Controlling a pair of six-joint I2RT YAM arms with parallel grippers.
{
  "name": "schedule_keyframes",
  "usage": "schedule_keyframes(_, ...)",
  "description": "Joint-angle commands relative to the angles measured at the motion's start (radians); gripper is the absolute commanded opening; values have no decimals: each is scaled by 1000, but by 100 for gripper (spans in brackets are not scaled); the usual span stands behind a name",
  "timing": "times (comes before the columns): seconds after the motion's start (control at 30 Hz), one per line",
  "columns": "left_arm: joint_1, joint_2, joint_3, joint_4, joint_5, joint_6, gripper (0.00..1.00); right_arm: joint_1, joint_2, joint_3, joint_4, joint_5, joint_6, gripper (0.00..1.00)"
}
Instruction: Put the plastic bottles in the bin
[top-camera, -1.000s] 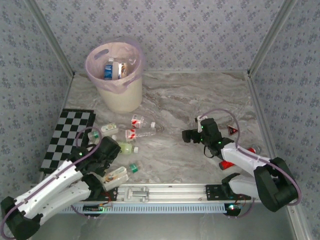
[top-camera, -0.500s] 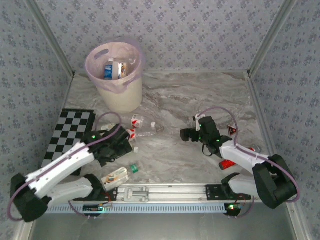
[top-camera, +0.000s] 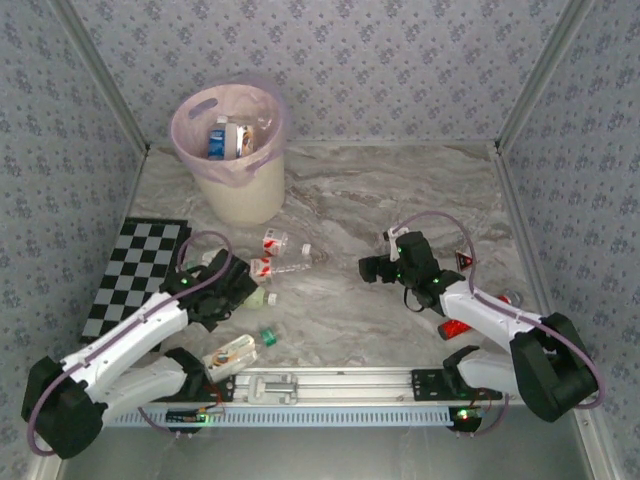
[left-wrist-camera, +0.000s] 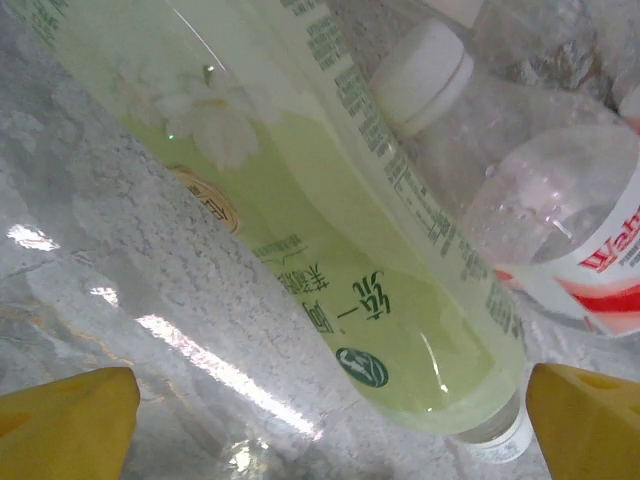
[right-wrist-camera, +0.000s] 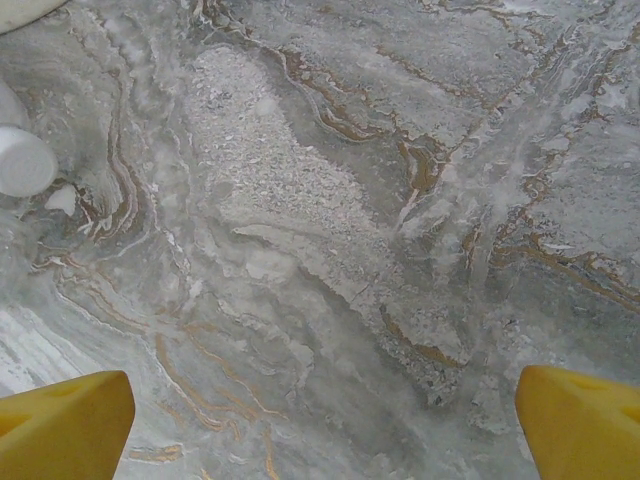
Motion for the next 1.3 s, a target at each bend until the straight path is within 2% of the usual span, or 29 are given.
schedule_keyframes(0.0,12,-36,-7,55,-70,-125,99,-4,5,17,-17,15,-20,100)
schedule_keyframes(0.17,32,-19,-88,210,-59,-218,96,0,40,27,-4,-4,-11,100)
schedule_keyframes(0.33,37,56,-93,245,-64,-231,89,0,35,29,-22,2,-20,100)
schedule_keyframes(0.57,42,132,-128,325,-42,-238,69,1,24,19,-31,10,-16,100)
schedule_keyframes(0.77,40,119,-159,329,-45,-265,67,4,12,15,-38,14,-10,100)
schedule_keyframes(0.9,39,65,-160,268,-76,-285,52,5,5,17,-46,18,-11,100)
schedule_keyframes(1.13,40,-136,-43,39,-180,-247,50,7,-1,21,-49,23,-11,100)
schedule_keyframes(1.27,41,-219,100,-33,-295,-134,48,10,7,30,-48,20,-11,100)
